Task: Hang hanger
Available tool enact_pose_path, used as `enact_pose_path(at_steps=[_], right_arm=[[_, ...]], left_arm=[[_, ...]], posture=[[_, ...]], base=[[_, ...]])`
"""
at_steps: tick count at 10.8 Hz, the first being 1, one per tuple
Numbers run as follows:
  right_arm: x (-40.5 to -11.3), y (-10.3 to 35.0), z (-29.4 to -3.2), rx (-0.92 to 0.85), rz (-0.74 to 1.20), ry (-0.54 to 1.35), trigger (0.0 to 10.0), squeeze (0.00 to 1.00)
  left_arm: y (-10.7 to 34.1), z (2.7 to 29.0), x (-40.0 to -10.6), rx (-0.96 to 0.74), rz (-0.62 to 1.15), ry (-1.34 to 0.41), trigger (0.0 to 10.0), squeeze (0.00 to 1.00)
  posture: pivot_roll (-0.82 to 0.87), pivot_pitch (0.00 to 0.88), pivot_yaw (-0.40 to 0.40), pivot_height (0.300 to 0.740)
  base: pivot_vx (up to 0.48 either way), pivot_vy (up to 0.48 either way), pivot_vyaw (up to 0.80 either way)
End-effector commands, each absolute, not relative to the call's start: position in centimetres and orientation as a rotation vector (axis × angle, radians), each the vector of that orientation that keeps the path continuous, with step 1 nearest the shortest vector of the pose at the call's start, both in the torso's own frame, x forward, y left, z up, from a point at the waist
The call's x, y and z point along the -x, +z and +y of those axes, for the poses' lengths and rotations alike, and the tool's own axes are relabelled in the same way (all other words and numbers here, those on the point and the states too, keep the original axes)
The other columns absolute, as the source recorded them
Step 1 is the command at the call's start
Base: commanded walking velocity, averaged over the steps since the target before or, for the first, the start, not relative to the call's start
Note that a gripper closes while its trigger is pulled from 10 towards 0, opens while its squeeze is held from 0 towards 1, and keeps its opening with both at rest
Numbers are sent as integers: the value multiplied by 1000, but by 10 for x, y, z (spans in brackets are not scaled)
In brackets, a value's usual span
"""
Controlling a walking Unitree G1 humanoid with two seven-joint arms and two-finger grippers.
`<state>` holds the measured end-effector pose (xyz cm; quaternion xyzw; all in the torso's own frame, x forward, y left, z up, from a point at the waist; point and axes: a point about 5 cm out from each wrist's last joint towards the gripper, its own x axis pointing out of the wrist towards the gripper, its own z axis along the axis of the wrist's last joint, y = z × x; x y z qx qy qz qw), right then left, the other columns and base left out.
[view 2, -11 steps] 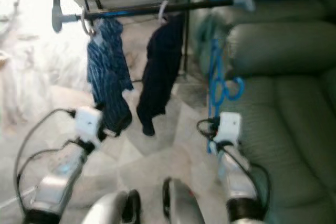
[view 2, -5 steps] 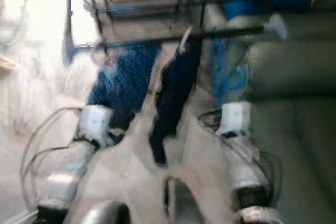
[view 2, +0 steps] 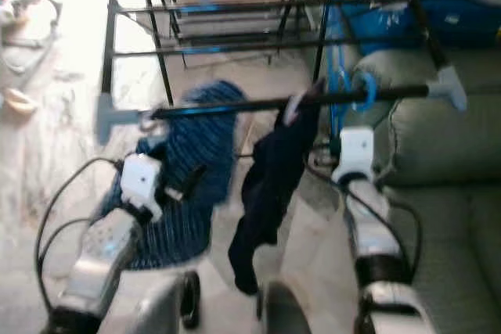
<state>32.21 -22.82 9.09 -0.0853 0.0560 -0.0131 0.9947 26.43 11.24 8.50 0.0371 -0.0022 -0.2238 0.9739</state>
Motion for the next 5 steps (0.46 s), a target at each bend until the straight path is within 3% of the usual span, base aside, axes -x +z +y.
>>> enact_pose_path(at_steps=[1,3,5], right_arm=[[-321,87,-234,178,144,-31,10000,0],[-329,96,-237,148,156,-35,10000,0],[-337,96,-245,83,284,-78,10000,0]], left_arm=[[81,110,-260,-78,12,-460,10000,0],[81,110,-261,-81,13,-460,10000,0],[80,111,-261,-87,20,-454,10000,0]], posture=[[7,201,-44,740],[6,203,-43,740],[6,207,-49,740]], base=[[0,0,0],[0,0,0],[0,0,0]])
